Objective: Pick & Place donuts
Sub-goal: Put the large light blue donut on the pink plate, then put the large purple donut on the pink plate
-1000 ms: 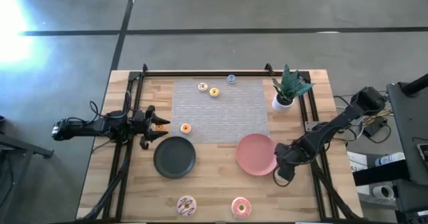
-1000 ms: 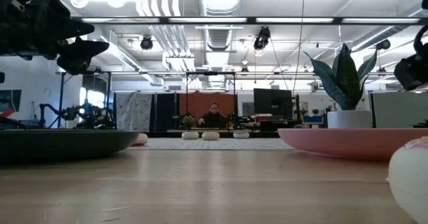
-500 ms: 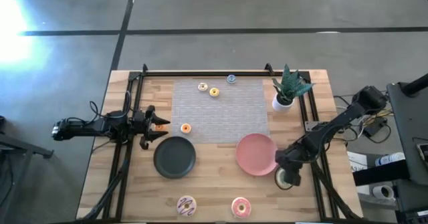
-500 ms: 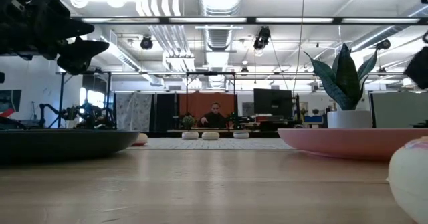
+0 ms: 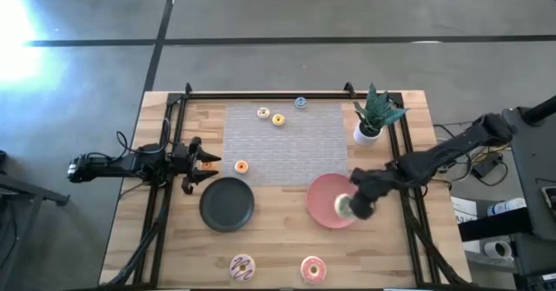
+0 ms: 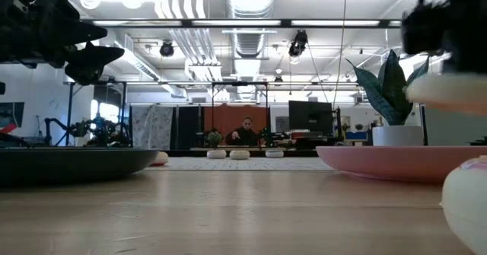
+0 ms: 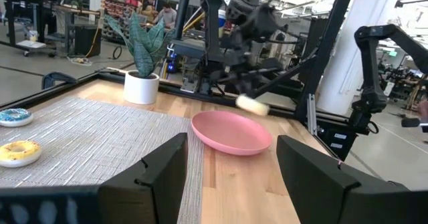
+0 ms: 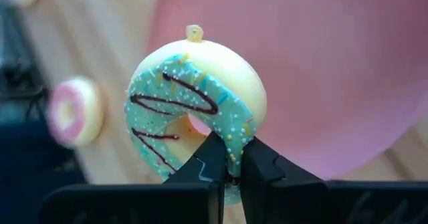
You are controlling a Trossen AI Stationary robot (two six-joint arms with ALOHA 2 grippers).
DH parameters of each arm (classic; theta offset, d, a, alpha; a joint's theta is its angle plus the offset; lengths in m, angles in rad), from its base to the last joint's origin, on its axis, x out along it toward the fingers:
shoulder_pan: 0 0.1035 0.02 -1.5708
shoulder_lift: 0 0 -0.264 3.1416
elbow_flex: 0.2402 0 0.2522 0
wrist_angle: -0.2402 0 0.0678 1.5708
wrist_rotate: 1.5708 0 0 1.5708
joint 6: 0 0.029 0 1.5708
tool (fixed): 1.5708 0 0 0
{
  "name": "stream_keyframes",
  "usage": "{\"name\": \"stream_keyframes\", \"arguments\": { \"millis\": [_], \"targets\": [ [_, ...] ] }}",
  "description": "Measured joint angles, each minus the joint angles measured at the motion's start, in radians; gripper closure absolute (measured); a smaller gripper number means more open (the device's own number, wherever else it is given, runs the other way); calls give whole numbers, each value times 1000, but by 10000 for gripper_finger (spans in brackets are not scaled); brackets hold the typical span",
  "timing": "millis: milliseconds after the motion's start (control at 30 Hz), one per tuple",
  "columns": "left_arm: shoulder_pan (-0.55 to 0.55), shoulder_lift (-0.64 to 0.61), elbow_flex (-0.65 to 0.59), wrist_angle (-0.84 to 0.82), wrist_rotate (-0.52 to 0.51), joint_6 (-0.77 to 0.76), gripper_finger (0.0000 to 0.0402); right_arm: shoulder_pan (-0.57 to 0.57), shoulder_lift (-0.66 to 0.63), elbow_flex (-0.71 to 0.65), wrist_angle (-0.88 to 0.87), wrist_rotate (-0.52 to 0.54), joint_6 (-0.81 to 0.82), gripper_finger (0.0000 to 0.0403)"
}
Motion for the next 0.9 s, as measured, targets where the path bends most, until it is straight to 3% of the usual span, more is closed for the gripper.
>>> {"name": "stream_keyframes", "arguments": {
  "millis": [167, 433, 600, 800, 900],
  "targets": [
    [0, 0, 0, 0, 0, 0, 197, -81, 115, -7, 74, -99, -54, 370],
    [0, 0, 0, 0, 0, 0, 197, -95, 266, 23, 83, -196, -84, 275],
    [0, 0, 0, 0, 0, 0, 197, -95, 260, 52, 68, -218, -112, 221],
    [0, 3, 0, 7, -1, -7, 197, -96, 222, 89, -8, -166, -142, 190],
    [0, 6, 0, 29, -1, -189, 197, -95, 214, 103, -84, -168, -134, 185]
  ]
}}
